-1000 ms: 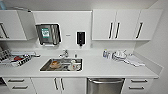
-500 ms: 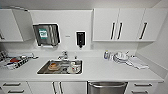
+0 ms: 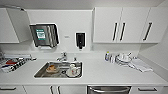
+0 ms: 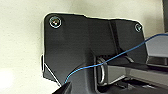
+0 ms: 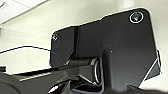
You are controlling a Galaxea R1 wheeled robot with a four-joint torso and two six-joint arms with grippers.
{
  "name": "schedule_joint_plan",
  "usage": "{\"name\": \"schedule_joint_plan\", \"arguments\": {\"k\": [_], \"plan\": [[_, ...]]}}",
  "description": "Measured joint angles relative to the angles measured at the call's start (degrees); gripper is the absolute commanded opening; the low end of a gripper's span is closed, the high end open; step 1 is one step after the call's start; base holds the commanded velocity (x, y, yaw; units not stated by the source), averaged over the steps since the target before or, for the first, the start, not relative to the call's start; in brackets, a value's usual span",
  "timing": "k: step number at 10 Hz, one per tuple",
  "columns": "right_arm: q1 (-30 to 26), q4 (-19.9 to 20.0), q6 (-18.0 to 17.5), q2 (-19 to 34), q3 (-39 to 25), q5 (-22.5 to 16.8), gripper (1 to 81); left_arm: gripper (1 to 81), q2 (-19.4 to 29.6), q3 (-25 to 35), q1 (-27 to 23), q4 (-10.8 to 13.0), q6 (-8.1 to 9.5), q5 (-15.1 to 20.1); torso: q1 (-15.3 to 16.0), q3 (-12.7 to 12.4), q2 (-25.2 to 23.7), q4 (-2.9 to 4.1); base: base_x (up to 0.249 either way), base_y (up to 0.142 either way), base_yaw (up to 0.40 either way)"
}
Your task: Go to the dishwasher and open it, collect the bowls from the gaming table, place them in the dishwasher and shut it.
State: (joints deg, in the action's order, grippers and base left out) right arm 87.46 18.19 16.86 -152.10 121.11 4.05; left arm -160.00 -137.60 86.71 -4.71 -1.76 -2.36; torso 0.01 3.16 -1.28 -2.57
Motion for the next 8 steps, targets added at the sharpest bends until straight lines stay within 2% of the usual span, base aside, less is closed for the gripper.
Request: {"name": "schedule_joint_plan", "arguments": {"k": [6,8], "plan": [[0.33,0.00,0.00,0.01,0.77,0.35,81.1,81.1,0.05,-0.05,0.16,0.02,0.02,0.00,0.02,0.00,0.00,0.00,0.012,0.000,0.000],[0.13,0.05,-0.20,1.38,-0.06,0.30,81.1,81.1,1.93,2.34,0.00,0.00,0.07,0.02,0.02,0.00,0.00,0.00,0.000,0.000,0.000]]}}
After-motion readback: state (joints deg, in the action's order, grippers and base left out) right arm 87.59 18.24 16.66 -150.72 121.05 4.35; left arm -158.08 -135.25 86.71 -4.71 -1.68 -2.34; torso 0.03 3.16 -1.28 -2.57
